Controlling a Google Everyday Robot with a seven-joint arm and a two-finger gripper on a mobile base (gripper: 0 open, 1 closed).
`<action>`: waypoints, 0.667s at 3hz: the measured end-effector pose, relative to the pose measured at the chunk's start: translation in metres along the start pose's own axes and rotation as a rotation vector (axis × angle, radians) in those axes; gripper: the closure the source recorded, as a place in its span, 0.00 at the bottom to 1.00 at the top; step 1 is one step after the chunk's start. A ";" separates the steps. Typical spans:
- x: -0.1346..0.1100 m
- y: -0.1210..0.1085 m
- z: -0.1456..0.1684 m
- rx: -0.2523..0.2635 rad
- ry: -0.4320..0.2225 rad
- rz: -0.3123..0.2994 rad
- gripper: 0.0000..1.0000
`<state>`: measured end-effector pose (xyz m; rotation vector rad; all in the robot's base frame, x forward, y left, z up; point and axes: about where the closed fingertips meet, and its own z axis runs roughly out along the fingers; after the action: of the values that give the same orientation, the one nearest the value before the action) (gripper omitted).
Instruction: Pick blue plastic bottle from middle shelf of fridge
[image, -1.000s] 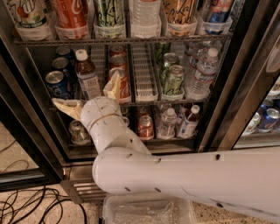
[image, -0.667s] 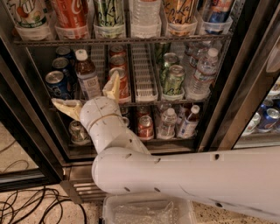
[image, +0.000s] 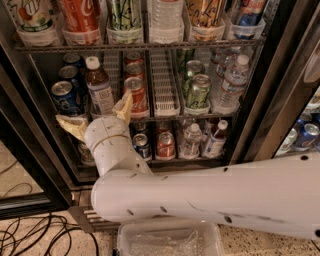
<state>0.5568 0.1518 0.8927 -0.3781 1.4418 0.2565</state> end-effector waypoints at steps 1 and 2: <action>0.012 0.002 0.006 0.071 0.034 0.037 0.00; 0.020 0.002 0.011 0.144 0.028 0.043 0.00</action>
Offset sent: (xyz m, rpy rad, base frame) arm 0.0201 0.0018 -0.0282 0.0729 0.0160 -0.2590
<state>0.5688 0.1569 0.8738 -0.2343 1.4876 0.1812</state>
